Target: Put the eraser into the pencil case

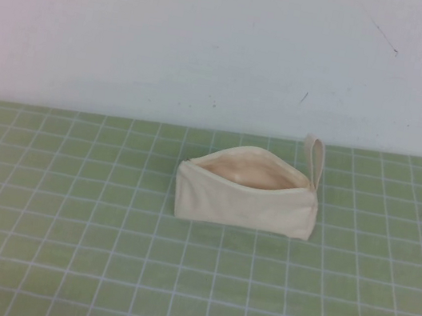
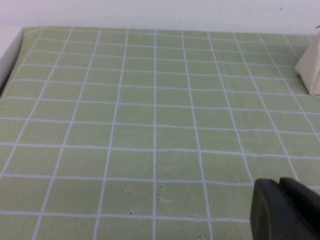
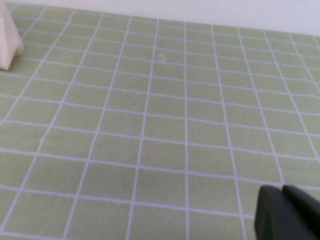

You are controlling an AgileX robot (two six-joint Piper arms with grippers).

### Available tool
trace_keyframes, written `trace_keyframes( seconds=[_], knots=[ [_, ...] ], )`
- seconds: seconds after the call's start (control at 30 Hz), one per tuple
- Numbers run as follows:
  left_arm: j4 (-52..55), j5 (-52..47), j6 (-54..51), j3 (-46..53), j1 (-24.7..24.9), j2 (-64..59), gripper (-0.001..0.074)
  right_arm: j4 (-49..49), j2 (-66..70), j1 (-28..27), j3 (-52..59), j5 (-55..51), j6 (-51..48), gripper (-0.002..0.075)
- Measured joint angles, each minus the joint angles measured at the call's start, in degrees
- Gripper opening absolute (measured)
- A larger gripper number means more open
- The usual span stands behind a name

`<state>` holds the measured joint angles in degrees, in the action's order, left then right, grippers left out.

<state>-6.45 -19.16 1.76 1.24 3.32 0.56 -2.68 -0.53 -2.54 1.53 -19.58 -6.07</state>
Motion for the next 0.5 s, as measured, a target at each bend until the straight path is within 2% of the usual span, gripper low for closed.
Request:
trace_keyframes(
  seconds=[0.5],
  knots=[
    [0.2, 0.0, -0.1, 0.0, -0.6, 0.0, -0.0001, 0.0, 0.0, 0.0, 0.0, 0.0, 0.0, -0.0001]
  ],
)
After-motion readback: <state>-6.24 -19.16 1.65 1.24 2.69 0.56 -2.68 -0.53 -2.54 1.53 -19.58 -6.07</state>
